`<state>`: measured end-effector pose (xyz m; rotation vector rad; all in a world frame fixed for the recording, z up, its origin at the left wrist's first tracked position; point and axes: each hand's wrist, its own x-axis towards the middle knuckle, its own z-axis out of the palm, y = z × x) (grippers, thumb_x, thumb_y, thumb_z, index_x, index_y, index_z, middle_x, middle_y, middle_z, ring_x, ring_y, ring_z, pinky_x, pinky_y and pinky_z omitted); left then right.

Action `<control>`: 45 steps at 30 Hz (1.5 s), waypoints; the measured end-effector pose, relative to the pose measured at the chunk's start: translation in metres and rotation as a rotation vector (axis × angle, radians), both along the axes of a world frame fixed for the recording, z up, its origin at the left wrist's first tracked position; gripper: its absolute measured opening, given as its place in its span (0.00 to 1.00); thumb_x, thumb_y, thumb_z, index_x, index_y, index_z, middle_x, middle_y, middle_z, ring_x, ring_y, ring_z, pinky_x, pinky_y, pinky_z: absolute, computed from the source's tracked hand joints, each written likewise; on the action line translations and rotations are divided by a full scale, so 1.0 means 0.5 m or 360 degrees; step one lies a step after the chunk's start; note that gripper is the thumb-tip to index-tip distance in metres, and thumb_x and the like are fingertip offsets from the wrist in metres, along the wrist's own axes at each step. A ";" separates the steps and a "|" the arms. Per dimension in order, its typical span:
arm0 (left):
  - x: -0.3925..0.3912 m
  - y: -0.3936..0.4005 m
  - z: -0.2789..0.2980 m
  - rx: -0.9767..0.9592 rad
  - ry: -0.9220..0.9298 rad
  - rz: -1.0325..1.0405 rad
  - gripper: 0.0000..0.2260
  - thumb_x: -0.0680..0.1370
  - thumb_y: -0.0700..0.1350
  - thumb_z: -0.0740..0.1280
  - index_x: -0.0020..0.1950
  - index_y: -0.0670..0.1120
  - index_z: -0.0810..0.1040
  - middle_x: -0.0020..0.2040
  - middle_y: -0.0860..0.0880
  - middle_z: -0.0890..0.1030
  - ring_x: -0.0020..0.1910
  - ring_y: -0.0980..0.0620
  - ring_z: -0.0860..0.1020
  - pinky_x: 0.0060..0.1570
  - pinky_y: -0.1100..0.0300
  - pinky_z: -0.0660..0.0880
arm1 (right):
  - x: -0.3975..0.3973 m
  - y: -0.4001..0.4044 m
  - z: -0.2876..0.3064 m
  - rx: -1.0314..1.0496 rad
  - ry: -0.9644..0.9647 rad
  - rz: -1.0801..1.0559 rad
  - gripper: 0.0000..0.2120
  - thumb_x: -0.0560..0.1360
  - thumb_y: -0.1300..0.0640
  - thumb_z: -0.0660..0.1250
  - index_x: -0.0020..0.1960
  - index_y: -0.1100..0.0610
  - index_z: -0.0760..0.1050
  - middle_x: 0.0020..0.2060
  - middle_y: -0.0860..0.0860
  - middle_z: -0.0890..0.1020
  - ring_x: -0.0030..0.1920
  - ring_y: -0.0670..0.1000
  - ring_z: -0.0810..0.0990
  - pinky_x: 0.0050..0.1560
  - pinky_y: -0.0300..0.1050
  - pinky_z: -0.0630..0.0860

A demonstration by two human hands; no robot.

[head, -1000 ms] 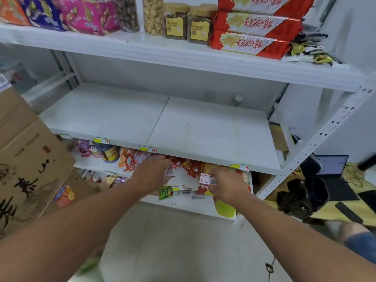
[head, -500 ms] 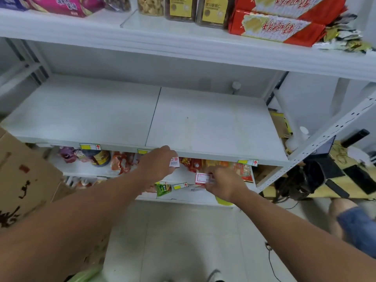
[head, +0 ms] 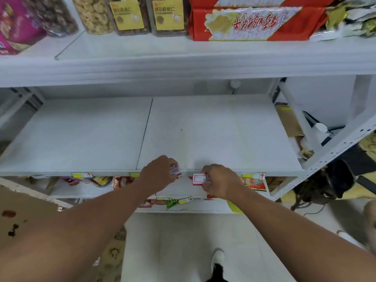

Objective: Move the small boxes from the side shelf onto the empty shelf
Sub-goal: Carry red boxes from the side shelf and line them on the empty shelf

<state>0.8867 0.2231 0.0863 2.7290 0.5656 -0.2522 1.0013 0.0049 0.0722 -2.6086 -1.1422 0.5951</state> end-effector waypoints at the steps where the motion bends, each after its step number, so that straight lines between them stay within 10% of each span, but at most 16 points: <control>1: 0.010 -0.001 -0.008 -0.0018 0.0003 0.0036 0.14 0.76 0.57 0.74 0.61 0.59 0.82 0.52 0.57 0.77 0.52 0.49 0.82 0.53 0.47 0.80 | 0.019 0.006 -0.005 0.0011 0.0014 -0.0002 0.15 0.75 0.49 0.71 0.61 0.49 0.79 0.53 0.50 0.81 0.54 0.55 0.81 0.52 0.51 0.81; 8: 0.106 0.027 -0.021 0.0025 0.0022 0.0078 0.23 0.81 0.55 0.73 0.76 0.55 0.76 0.65 0.52 0.78 0.64 0.48 0.79 0.62 0.53 0.75 | 0.127 0.038 -0.030 0.0006 -0.0008 0.0082 0.17 0.76 0.46 0.72 0.63 0.47 0.78 0.55 0.49 0.80 0.55 0.54 0.81 0.52 0.50 0.80; 26: 0.363 0.131 -0.143 0.0054 -0.0114 -0.0300 0.14 0.80 0.51 0.72 0.66 0.56 0.81 0.60 0.53 0.80 0.62 0.47 0.78 0.52 0.54 0.74 | 0.190 0.143 -0.128 0.0027 -0.0168 -0.0136 0.16 0.79 0.49 0.67 0.66 0.51 0.78 0.57 0.50 0.81 0.63 0.54 0.74 0.51 0.54 0.82; 34: 0.316 0.162 -0.195 -0.0050 -0.0120 -0.0215 0.36 0.77 0.46 0.75 0.83 0.54 0.65 0.79 0.50 0.71 0.75 0.45 0.69 0.70 0.45 0.73 | 0.175 0.193 -0.162 0.0006 -0.0172 -0.0127 0.21 0.81 0.47 0.67 0.73 0.49 0.74 0.62 0.50 0.77 0.67 0.55 0.70 0.54 0.55 0.81; 45: 0.201 0.218 -0.202 -0.0115 -0.0240 0.0057 0.29 0.79 0.39 0.67 0.80 0.50 0.67 0.77 0.50 0.71 0.73 0.46 0.69 0.68 0.45 0.75 | 0.187 0.262 -0.161 -0.0051 -0.0255 -0.0075 0.23 0.80 0.45 0.68 0.74 0.48 0.75 0.65 0.51 0.75 0.66 0.57 0.71 0.53 0.56 0.82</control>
